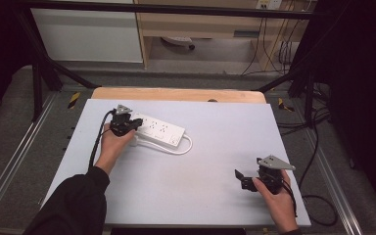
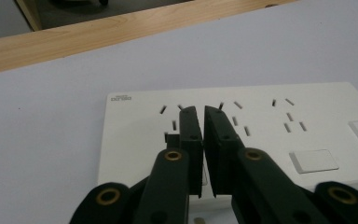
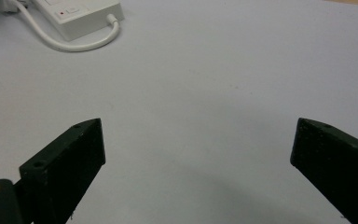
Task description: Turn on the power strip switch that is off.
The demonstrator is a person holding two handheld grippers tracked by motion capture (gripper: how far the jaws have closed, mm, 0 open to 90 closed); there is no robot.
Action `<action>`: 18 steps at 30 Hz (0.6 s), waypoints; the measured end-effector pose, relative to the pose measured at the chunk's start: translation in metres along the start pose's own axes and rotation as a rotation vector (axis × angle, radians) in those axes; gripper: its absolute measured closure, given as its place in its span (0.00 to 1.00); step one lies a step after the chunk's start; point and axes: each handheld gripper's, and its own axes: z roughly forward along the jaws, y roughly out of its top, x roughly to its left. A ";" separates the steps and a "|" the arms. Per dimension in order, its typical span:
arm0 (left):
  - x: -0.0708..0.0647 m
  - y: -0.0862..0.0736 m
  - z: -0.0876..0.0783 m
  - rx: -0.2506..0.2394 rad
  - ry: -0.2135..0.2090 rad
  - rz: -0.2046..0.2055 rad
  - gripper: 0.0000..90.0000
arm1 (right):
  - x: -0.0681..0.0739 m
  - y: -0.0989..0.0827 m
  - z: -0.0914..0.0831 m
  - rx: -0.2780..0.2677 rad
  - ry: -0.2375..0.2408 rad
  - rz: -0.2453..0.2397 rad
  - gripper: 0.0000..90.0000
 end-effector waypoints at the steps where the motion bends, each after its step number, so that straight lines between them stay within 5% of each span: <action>1: 0.000 -0.001 0.000 0.000 -0.001 0.000 0.98 | 0.000 0.000 0.000 0.000 0.000 0.000 0.04; 18: 0.000 -0.006 0.001 0.024 -0.009 -0.003 1.00 | 0.000 0.000 0.000 0.001 0.001 0.000 0.04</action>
